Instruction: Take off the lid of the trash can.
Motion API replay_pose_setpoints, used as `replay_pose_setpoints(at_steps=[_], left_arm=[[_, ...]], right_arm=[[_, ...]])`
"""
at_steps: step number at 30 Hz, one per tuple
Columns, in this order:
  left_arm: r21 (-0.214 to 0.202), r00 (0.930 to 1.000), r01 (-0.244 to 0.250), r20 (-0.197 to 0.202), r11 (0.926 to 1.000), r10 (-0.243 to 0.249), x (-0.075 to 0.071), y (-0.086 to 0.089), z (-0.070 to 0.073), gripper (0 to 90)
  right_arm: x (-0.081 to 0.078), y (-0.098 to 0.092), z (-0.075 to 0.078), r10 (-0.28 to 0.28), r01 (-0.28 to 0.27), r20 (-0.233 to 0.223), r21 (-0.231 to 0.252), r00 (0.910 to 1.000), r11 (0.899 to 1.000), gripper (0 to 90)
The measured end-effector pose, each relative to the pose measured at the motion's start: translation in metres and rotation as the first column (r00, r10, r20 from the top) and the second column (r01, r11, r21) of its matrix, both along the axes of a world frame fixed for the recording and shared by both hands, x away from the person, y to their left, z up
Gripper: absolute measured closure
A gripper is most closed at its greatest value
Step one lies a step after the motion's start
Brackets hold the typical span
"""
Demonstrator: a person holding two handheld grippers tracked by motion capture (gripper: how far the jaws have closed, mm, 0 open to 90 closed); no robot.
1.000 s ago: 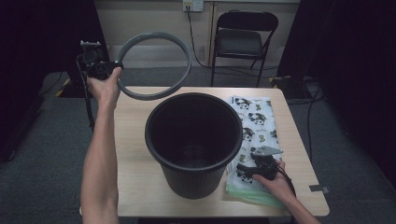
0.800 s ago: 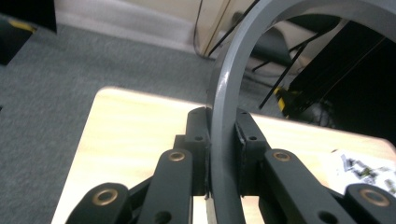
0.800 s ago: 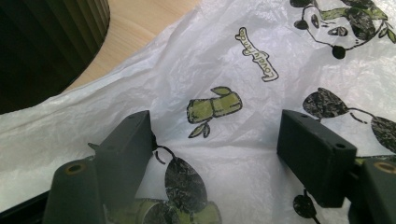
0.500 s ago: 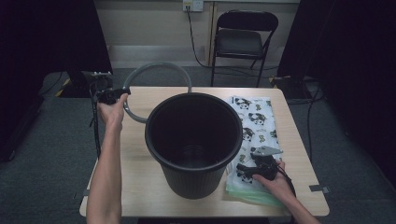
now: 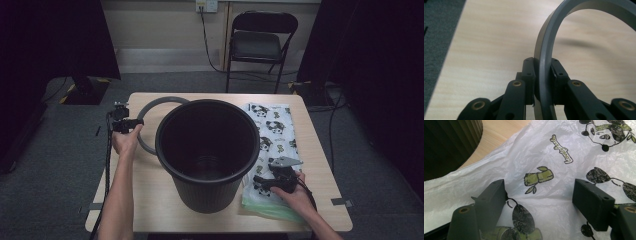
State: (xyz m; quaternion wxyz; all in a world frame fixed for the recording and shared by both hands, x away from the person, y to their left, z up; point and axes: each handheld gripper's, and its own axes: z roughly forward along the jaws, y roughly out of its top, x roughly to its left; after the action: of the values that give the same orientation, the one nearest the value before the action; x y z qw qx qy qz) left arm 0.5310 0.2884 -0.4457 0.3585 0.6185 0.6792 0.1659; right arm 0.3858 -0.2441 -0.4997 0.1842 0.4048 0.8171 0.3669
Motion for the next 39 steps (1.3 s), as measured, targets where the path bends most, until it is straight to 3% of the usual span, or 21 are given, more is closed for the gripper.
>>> replay_pose_setpoints(at_steps=[4, 5, 9, 27, 29, 31, 33, 35, 36, 39], left_arm=[[0.03, 0.9995, 0.02, -0.024, 0.9994, -0.019, 0.0, -0.005, -0.01, 76.5], [0.019, 0.9996, 0.019, -0.022, 0.9996, -0.019, 0.0, -0.006, -0.011, 76.3], [0.057, 0.9993, 0.019, -0.034, 0.9982, -0.017, 0.0, -0.009, -0.018, 75.9], [0.053, 0.9979, -0.002, -0.065, 0.9986, 0.006, 0.001, -0.005, -0.039, 75.0], [0.079, 0.9981, 0.002, -0.061, 0.9969, 0.002, 0.002, -0.006, -0.039, 75.1], [0.062, 0.9979, -0.008, -0.063, 0.9981, 0.011, 0.002, -0.005, -0.039, 74.7], [0.076, 0.998, 0.009, -0.063, 0.9971, -0.005, 0.002, -0.005, -0.039, 70.8], [0.129, 0.9979, -0.001, -0.065, 0.9916, 0.009, 0.001, -0.006, -0.038, 65.3], [0.14, 0.9979, 0.015, -0.064, 0.9901, -0.007, 0.0, -0.006, -0.038, 60.1], [0.131, 0.9993, 0.008, -0.036, 0.9914, -0.004, -0.003, -0.004, -0.033, 49.3]], right_arm=[[0.0, 0.0, 0.0, 0.0, 0.0, 0.0, 0.0, 1.0, 1.0, 25.9], [0.0, 0.0, 0.0, 0.0, 0.0, 0.0, 0.0, 1.0, 1.0, 25.9], [0.0, 0.0, 0.0, 0.0, 0.0, 0.0, 0.0, 1.0, 1.0, 25.9], [0.0, 0.0, 0.0, 0.0, 0.0, 0.0, -0.001, 1.0, 1.0, 25.9], [0.0, 0.0, 0.0, 0.0, 0.0, 0.0, -0.001, 1.0, 1.0, 25.8], [0.0, 0.0, 0.0, 0.0, 0.0, 0.0, 0.0, 1.0, 1.0, 25.9], [0.0, 0.0, 0.0, -0.001, 0.001, 0.0, -0.002, 1.0, 1.0, 25.9], [0.0, 0.0, 0.0, -0.001, 0.001, 0.0, -0.002, 1.0, 1.0, 25.8], [0.0, 0.0, 0.0, 0.0, 0.0, 0.0, -0.001, 1.0, 1.0, 25.9], [0.0, 0.0, 0.0, -0.002, 0.002, 0.0, 0.0, 1.0, 1.0, 25.8]])
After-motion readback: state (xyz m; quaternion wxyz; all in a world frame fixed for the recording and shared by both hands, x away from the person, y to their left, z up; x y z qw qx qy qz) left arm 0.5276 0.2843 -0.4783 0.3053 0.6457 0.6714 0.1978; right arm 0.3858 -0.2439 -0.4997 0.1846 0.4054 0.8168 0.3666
